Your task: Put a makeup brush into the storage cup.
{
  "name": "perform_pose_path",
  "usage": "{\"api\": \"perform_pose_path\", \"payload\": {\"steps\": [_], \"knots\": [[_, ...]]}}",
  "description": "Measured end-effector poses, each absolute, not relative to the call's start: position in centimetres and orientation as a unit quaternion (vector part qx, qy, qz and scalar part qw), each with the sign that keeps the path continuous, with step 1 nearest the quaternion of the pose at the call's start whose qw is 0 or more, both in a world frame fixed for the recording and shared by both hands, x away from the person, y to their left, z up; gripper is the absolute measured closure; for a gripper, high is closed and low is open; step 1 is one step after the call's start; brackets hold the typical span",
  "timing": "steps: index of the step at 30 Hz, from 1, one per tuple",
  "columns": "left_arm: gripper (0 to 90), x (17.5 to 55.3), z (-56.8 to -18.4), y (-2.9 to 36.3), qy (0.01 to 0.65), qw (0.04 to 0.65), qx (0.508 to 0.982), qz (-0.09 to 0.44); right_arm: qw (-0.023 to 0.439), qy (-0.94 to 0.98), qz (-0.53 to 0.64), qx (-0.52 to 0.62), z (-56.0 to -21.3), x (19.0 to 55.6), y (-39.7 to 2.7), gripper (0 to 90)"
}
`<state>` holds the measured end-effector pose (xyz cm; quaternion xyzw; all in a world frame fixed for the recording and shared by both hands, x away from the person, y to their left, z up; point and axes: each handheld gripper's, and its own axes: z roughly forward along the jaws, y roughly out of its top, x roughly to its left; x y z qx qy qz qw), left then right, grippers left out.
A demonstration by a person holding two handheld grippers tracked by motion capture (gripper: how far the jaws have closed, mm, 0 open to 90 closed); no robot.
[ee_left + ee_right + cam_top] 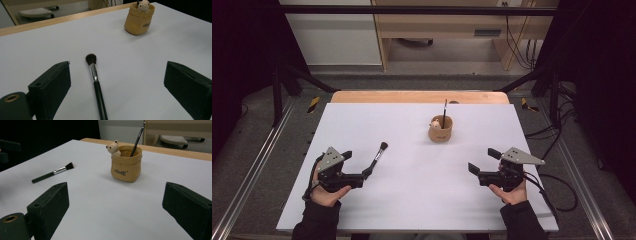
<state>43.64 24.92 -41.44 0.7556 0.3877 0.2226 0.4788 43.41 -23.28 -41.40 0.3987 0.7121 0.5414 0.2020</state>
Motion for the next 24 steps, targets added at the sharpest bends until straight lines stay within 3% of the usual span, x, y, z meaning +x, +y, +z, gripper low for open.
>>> {"api": "perform_pose_path", "payload": {"steps": [24], "knots": [[6.7, 47.0, -38.7, 22.3, 0.382, 0.452, 0.776, 0.217, 0.203, 0.714, 0.542, 0.394, -41.2, 43.2, -23.2, 7.7]]}}
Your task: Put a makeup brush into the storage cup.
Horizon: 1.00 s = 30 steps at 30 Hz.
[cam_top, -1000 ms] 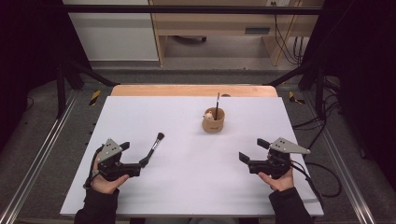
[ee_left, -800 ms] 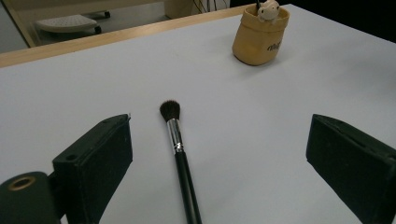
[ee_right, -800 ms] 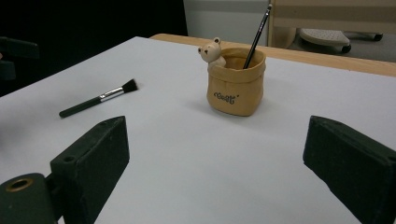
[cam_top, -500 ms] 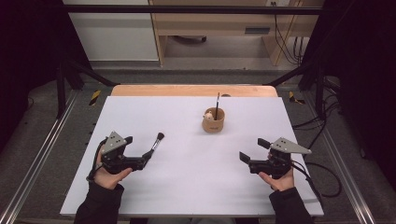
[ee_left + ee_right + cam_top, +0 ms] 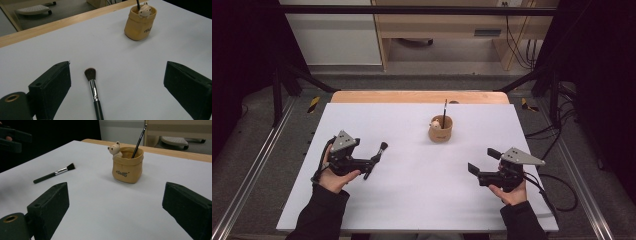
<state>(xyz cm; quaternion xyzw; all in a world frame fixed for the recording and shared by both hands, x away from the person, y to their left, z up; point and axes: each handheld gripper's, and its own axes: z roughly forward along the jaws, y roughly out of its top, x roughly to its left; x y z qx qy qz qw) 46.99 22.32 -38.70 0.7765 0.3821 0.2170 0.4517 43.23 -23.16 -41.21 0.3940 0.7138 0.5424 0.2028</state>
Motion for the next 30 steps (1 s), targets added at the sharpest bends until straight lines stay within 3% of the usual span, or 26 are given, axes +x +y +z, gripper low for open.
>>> {"api": "perform_pose_path", "payload": {"steps": [16, 30], "knots": [[7.1, 48.9, -38.6, 20.6, 0.377, 0.429, 0.794, 0.206, 0.201, 0.714, 0.543, 0.393, -41.2, 43.2, -23.0, 7.7], [7.9, 50.7, -39.3, 19.6, 0.379, 0.373, 0.825, 0.193, 0.199, 0.715, 0.544, 0.392, -41.3, 43.3, -22.9, 7.8]]}}
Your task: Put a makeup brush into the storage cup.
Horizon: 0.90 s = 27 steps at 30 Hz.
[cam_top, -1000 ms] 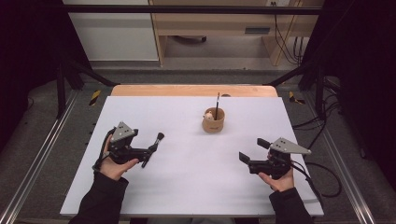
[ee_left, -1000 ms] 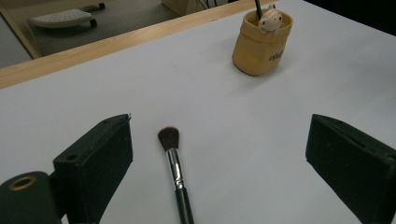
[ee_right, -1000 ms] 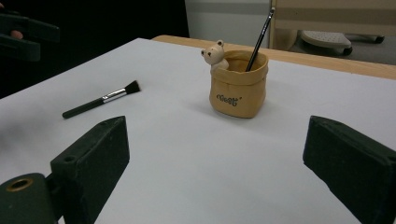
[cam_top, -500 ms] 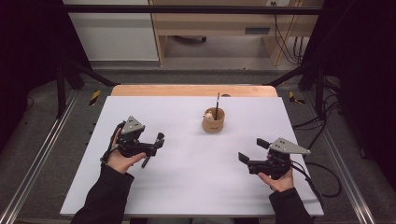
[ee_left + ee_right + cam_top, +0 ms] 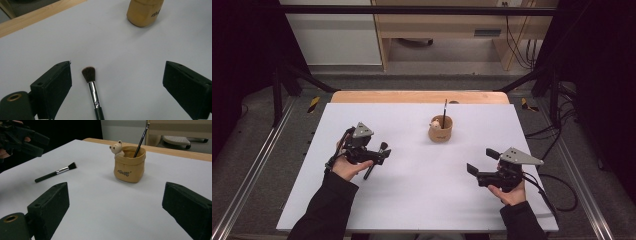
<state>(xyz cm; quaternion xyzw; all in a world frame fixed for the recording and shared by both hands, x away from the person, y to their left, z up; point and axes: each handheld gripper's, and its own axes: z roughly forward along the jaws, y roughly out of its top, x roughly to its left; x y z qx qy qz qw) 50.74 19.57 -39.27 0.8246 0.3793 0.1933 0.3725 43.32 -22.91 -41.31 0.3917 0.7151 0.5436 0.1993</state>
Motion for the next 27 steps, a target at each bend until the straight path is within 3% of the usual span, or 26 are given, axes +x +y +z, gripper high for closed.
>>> {"api": "perform_pose_path", "payload": {"steps": [27], "knots": [[11.7, 53.0, -42.3, 19.6, 0.399, 0.278, 0.858, 0.162, 0.197, 0.718, 0.540, 0.393, -41.4, 43.4, -22.8, 8.1]]}}
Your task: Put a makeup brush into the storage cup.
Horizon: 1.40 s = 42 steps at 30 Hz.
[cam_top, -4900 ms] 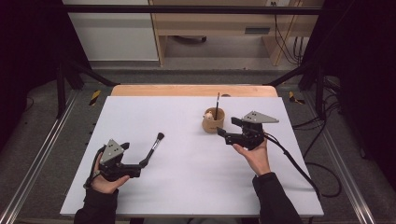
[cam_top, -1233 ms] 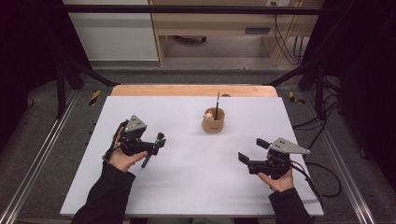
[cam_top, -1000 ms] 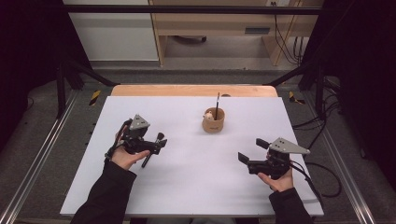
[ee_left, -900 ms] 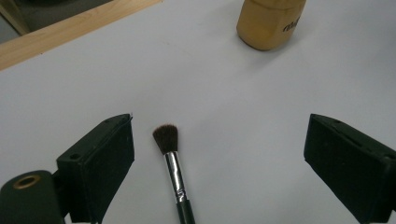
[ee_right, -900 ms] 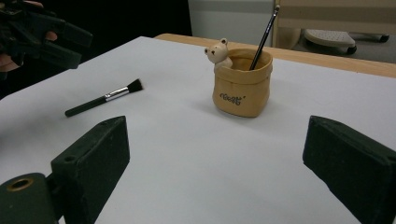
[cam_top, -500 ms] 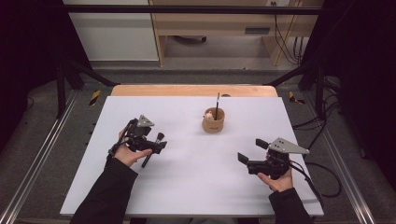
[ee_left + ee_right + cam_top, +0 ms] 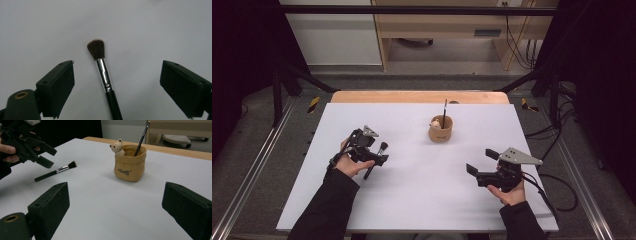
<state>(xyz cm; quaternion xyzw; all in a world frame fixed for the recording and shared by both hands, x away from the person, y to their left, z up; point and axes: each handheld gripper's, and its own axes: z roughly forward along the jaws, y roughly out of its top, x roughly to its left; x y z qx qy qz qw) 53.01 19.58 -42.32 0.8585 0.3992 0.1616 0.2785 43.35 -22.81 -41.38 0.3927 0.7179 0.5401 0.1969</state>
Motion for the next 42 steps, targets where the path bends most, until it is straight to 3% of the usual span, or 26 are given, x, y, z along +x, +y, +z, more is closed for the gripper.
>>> {"api": "perform_pose_path", "payload": {"steps": [17, 42], "knots": [[17.9, 53.4, -43.4, 19.7, 0.411, 0.248, 0.865, 0.145, 0.196, 0.718, 0.539, 0.394, -41.4, 43.4, -22.7, 8.2], [48.1, 53.9, -44.4, 19.9, 0.437, 0.206, 0.870, 0.098, 0.194, 0.724, 0.535, 0.390, -41.6, 43.4, -22.6, 8.4]]}}
